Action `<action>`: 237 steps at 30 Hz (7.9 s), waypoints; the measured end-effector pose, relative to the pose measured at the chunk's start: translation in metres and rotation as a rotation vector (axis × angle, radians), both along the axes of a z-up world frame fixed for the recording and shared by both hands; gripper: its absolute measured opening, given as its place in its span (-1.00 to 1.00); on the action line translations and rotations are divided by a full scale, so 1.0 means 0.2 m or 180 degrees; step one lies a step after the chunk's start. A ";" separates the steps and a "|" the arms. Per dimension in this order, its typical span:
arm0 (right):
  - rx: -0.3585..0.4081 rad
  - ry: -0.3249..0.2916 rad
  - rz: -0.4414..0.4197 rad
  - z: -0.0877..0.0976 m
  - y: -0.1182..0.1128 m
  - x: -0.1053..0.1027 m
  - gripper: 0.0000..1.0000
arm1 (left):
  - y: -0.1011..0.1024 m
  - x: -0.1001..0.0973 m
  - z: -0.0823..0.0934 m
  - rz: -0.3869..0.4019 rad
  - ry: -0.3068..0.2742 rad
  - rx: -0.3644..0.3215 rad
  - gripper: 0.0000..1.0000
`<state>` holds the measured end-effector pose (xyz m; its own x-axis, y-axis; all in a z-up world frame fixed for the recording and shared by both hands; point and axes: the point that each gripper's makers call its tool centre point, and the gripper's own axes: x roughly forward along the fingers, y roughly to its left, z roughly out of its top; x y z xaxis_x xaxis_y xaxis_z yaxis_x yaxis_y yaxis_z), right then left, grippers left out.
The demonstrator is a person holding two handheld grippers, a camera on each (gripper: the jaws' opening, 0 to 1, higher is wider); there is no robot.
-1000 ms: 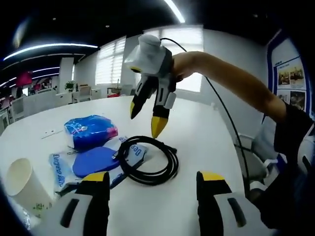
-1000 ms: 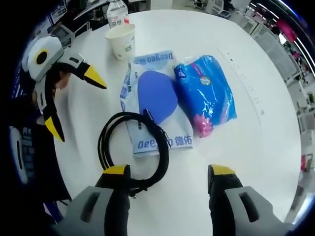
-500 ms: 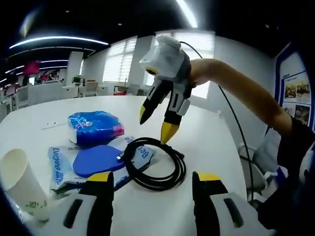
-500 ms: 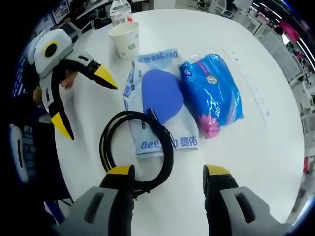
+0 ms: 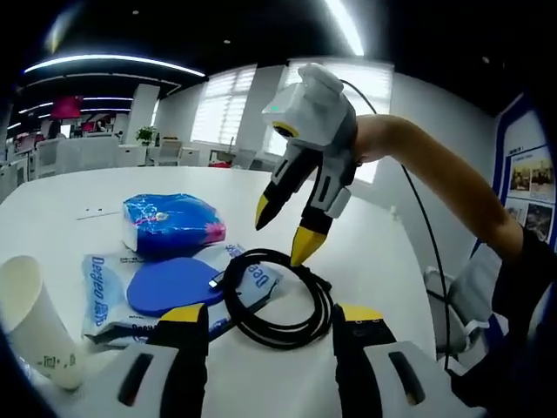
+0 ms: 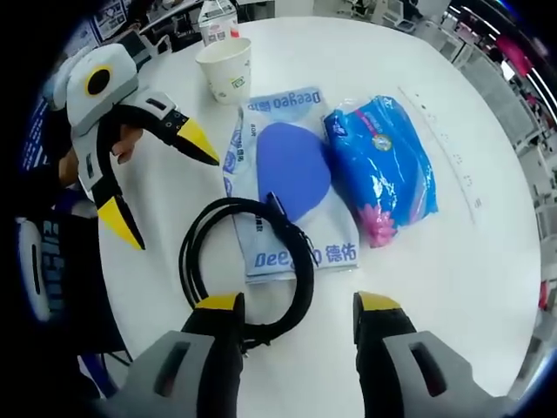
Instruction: Arrange the tabletop items into an orderly group along one side of the table until the central work area is clear of visible clutter.
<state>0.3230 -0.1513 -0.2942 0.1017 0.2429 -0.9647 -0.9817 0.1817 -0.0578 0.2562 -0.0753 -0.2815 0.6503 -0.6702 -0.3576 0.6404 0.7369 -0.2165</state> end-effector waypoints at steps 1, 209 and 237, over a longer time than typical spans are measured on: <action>-0.0004 -0.0001 0.0003 0.00 0.00 0.00 -0.07 | 0.00 0.00 0.00 0.0003 0.0004 0.0002 0.09; 0.0173 -0.0280 0.0016 0.47 -0.09 -0.31 -0.90 | -0.18 -0.12 0.46 -0.0488 -0.0862 0.0624 -0.84; 0.0124 -0.0105 -0.0020 0.33 -0.13 -0.43 -0.90 | -0.22 -0.24 0.34 -0.0661 -0.0776 0.0670 -0.83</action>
